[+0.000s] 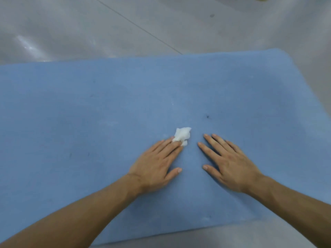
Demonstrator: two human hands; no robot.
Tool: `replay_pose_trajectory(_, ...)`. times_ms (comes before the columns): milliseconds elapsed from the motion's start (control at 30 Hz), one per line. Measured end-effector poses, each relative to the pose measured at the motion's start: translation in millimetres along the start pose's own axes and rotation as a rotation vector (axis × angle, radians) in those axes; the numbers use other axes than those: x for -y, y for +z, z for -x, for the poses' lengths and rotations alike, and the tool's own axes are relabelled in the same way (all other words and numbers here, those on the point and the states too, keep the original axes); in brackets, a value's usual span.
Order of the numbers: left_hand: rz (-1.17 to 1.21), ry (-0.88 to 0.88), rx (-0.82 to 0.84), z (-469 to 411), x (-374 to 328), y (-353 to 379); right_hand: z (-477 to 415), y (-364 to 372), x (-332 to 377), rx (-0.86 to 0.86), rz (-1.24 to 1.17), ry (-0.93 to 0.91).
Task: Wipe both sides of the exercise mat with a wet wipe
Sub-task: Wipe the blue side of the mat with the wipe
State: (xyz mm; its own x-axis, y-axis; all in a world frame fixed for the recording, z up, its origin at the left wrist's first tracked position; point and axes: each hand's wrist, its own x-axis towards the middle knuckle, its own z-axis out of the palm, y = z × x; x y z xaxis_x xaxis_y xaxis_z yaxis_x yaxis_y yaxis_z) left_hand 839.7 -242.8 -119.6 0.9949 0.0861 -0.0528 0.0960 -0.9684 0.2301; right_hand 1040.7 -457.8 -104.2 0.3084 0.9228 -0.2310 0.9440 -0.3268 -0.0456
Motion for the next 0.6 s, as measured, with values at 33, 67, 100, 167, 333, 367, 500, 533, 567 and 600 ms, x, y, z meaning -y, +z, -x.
replay_pose_trajectory(33,-0.015,-0.043,-0.011,0,14,-3,6,2,-3,-0.002,0.0,0.013)
replay_pose_trajectory(67,-0.017,-0.107,-0.02,-1,30,-6,11,3,-5,0.0,-0.001,0.03)
replay_pose_trajectory(100,-0.011,-0.178,-0.022,-3,45,-10,15,4,-6,0.004,-0.006,0.049)
replay_pose_trajectory(167,0.003,-0.275,-0.016,-11,67,-18,21,7,-5,0.006,-0.027,0.088)
replay_pose_trajectory(333,0.142,-0.305,-0.025,-44,58,-28,29,9,-6,0.012,-0.098,0.137)
replay_pose_trajectory(367,0.15,-0.305,-0.013,-49,49,-26,30,9,-8,0.014,-0.104,0.139)
replay_pose_trajectory(500,0.139,-0.141,0.026,-52,-7,-12,36,10,-14,0.012,-0.143,0.148)
replay_pose_trajectory(533,0.14,-0.085,0.018,-49,-22,-9,38,10,-15,0.017,-0.151,0.146)
replay_pose_trajectory(567,0.144,-0.035,0.009,-43,-36,-6,40,10,-15,0.013,-0.154,0.142)
replay_pose_trajectory(600,0.151,0.012,0.013,-36,-48,-4,42,10,-14,-0.001,-0.153,0.134)
